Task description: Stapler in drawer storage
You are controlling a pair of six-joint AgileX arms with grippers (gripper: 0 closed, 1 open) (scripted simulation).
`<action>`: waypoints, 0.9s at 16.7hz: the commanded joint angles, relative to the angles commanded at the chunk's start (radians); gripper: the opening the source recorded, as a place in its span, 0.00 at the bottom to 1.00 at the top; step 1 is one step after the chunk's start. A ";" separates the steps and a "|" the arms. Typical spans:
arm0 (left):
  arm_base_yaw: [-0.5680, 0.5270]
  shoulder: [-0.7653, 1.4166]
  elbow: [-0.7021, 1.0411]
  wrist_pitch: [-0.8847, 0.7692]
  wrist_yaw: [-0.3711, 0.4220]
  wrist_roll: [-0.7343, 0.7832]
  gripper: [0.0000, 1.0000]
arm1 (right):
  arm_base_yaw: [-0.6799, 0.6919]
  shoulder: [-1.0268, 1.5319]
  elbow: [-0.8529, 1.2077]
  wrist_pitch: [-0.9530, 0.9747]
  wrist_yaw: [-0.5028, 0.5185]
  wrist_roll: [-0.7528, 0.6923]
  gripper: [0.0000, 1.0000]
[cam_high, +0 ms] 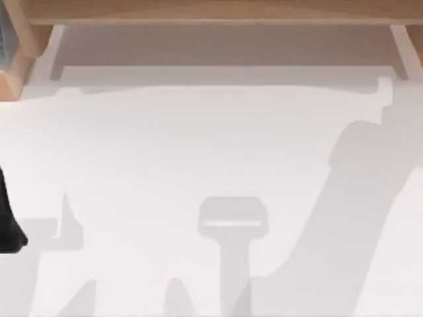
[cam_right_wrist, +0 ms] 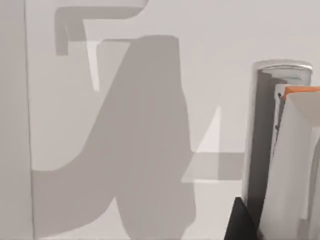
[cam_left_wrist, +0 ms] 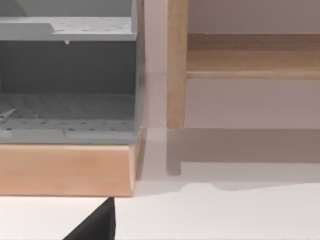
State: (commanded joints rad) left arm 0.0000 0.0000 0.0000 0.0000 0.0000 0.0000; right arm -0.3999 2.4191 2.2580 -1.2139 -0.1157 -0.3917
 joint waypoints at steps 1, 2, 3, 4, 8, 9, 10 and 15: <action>0.000 0.000 0.000 0.000 0.000 0.000 1.00 | -0.009 -0.026 0.016 0.003 -0.033 -0.005 0.00; 0.000 0.000 0.000 0.000 0.000 0.000 1.00 | -0.020 -0.047 0.031 0.005 -0.061 -0.007 0.00; 0.000 0.000 0.000 0.000 0.000 0.000 1.00 | -0.032 -0.062 0.041 0.006 -0.079 -0.008 0.00; 0.000 0.000 0.000 0.000 0.000 0.000 1.00 | -0.041 -0.071 0.047 0.007 -0.089 -0.009 0.00; 0.000 0.000 0.000 0.000 0.000 0.000 1.00 | -0.017 -0.044 0.015 0.013 -0.044 -0.002 0.00; 0.000 0.000 0.000 0.000 0.000 0.000 1.00 | -0.006 -0.024 -0.006 0.016 -0.019 0.005 0.00; 0.000 0.000 0.000 0.000 0.000 0.000 1.00 | 0.002 0.000 -0.027 0.019 0.007 0.012 0.00; 0.000 0.000 0.000 0.000 0.000 0.000 1.00 | 0.007 0.054 -0.071 0.018 0.068 0.021 0.00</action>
State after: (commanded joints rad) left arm 0.0000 0.0000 0.0000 0.0000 0.0000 0.0000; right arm -0.3933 2.4734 2.1869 -1.1961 -0.0482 -0.3708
